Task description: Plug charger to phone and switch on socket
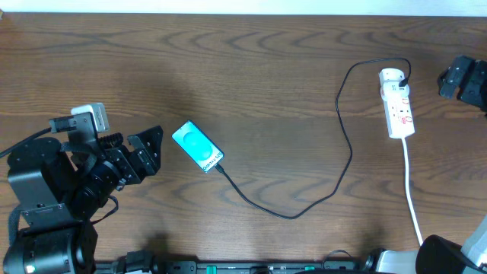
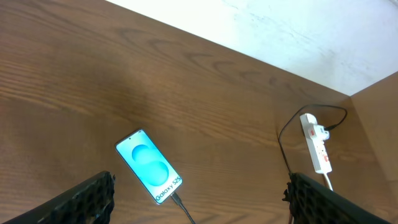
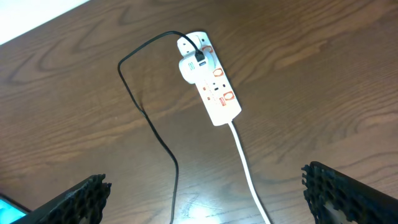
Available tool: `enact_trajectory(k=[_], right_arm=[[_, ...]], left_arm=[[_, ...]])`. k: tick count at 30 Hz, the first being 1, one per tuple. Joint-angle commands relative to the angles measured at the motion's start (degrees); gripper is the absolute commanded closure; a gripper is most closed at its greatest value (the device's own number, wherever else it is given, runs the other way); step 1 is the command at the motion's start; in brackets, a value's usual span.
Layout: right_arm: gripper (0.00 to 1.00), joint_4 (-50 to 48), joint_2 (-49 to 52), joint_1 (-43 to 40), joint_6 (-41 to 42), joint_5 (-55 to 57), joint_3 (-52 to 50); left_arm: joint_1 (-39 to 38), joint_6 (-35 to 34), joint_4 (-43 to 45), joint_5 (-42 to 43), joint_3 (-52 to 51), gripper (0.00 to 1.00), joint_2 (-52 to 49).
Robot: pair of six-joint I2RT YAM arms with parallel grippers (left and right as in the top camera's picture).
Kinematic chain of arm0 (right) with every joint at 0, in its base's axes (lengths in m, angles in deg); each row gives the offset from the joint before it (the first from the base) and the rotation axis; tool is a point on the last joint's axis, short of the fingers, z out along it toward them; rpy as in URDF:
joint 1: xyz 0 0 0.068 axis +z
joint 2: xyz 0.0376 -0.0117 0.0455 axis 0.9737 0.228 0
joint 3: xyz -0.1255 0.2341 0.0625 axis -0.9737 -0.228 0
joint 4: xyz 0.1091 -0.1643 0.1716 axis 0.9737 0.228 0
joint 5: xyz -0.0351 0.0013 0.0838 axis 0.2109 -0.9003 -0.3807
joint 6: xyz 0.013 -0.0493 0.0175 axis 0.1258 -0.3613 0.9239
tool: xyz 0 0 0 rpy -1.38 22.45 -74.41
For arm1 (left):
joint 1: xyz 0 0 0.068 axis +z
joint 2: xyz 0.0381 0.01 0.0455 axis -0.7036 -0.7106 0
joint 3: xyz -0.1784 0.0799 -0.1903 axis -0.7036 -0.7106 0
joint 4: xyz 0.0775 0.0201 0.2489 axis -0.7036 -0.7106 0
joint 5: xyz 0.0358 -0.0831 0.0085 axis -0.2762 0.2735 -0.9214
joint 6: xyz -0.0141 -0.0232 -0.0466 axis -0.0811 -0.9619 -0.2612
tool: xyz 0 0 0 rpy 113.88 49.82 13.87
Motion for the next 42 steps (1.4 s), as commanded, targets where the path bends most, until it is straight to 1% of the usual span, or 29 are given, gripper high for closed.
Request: enact_trajectory(k=[1,5,9,13,15,17,19,21,23,28,31,34,37,39,42], right_arm=[[0.01,0.04,-0.07,0.13,0.59,0.66,0.57],[0.01,0.04,-0.07,0.13,0.59,0.66,0.57],[0.01,0.04,-0.09,0.13,0.57,0.66,0.57],[0.01,0.04,-0.07,0.15,0.59,0.66,0.57],[0.01,0.04,-0.07,0.15,0.59,0.66,0.57],[0.01,0.04,-0.07,0.13,0.57,0.66,0.57],[0.01,0.04,-0.07,0.15,0.57,0.66,0.57],[0.01,0.04,-0.07,0.13,0.57,0.66,0.57],[0.01,0.04,-0.07,0.13,0.59,0.66,0.57],[0.01,0.04,-0.07,0.15,0.59,0.66,0.57],[0.01,0.04,-0.07,0.13,0.59,0.66,0.57],[0.01,0.04,-0.07,0.13,0.57,0.66,0.57],[0.01,0.04,-0.07,0.15,0.57,0.66,0.57],[0.01,0.04,-0.07,0.13,0.59,0.66,0.57],[0.01,0.04,-0.09,0.15,0.57,0.66,0.57]], left_arm=[[0.20,0.57,-0.13,-0.72,1.20,0.11,-0.07],[0.15,0.57,-0.33,-0.72,1.20,0.11,-0.04],[0.02,1.73,-5.42,-1.22,1.14,0.11,1.40],[-0.09,1.88,-14.12,-8.37,-0.17,0.11,4.37],[-0.09,1.88,-16.68,-11.17,-1.77,0.11,6.56],[-0.09,1.88,-17.16,-12.87,-4.28,0.11,9.88],[-0.09,1.86,-15.82,-13.68,-7.15,0.11,13.40],[-0.09,1.81,-12.94,-13.77,-10.97,0.11,17.79],[-0.09,0.50,-8.24,-13.77,-15.82,0.11,23.06],[-0.02,-3.43,8.87,-13.77,-29.94,0.11,35.93],[0.02,-3.61,20.04,-13.57,-37.53,0.11,41.53],[0.04,-3.56,31.19,-13.68,-44.39,0.11,45.57],[0.09,-3.58,41.20,-13.77,-49.44,0.11,45.33],[0.09,-3.56,46.29,-13.81,-52.30,0.11,45.59],[0.09,-3.54,50.58,-14.27,-55.91,0.11,45.59]])
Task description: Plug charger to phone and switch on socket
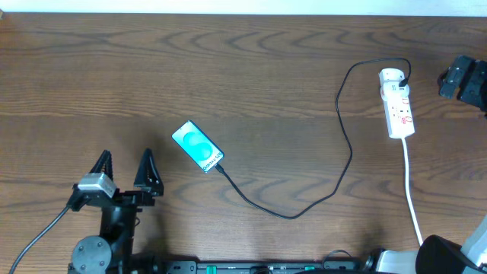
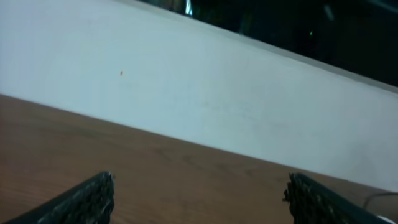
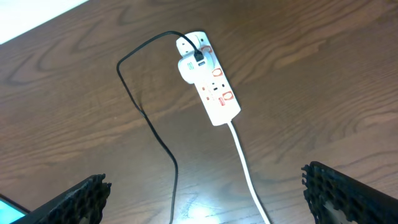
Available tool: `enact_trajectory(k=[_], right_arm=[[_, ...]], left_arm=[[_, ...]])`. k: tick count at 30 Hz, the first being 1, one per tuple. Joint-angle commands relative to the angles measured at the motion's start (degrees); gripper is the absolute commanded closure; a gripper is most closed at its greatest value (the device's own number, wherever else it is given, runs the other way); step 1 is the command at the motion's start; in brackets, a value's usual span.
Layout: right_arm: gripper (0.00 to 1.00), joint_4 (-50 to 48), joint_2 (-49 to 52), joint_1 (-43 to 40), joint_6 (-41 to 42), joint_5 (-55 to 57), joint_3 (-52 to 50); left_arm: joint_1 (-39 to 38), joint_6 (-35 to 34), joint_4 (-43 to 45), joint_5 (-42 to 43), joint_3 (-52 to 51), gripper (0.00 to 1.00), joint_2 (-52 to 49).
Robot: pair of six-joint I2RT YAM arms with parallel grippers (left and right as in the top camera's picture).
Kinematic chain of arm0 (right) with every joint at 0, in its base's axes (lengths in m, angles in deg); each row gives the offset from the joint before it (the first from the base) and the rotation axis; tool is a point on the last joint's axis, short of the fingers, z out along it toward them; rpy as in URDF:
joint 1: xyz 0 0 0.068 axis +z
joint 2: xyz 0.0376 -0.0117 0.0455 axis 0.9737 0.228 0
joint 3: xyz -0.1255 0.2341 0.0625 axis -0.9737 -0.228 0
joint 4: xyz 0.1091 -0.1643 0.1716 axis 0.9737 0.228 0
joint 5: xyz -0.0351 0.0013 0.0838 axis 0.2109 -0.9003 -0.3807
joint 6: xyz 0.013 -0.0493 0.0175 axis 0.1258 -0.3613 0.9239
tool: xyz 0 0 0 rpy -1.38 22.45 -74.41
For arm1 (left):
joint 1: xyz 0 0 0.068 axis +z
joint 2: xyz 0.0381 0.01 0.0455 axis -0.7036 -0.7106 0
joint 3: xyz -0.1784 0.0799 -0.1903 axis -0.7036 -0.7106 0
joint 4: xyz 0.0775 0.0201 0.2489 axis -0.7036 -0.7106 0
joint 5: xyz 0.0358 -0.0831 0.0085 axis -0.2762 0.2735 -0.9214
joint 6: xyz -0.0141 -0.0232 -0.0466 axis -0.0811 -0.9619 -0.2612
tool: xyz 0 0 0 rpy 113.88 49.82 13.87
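Note:
A phone (image 1: 197, 147) with a lit cyan screen lies left of the table's middle, the black charger cable (image 1: 346, 144) plugged into its lower end. That cable loops right to a white adapter seated in the white power strip (image 1: 397, 106), also in the right wrist view (image 3: 208, 78). My left gripper (image 1: 124, 169) stands open near the front left edge, pointing toward the far wall, empty. The right gripper (image 3: 205, 199) is open and empty, hovering right of the strip; overhead only part of that arm (image 1: 463, 80) shows.
The strip's white lead (image 1: 412, 194) runs to the front edge at the right. A white wall (image 2: 205, 93) rises behind the wooden table (image 1: 251, 68). The left arm's base (image 1: 99, 247) sits at the front left.
My left arm has drawn back toward the front left edge and tipped up; its camera now faces the far wall, not the phone. Phone, cable, strip and right gripper are unchanged.

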Motion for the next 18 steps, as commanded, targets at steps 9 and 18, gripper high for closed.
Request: enact_trajectory(k=[9,18], right_arm=[[0.01,0.07,-0.07,0.13,0.50,0.46,0.59],[0.01,0.07,-0.07,0.15,0.48,0.46,0.59]], left_arm=[[0.09,-0.24,3.37,-0.76,-13.84,0.11,0.59],[0.07,-0.22,1.31,-0.57,-15.34,0.11,0.57]])
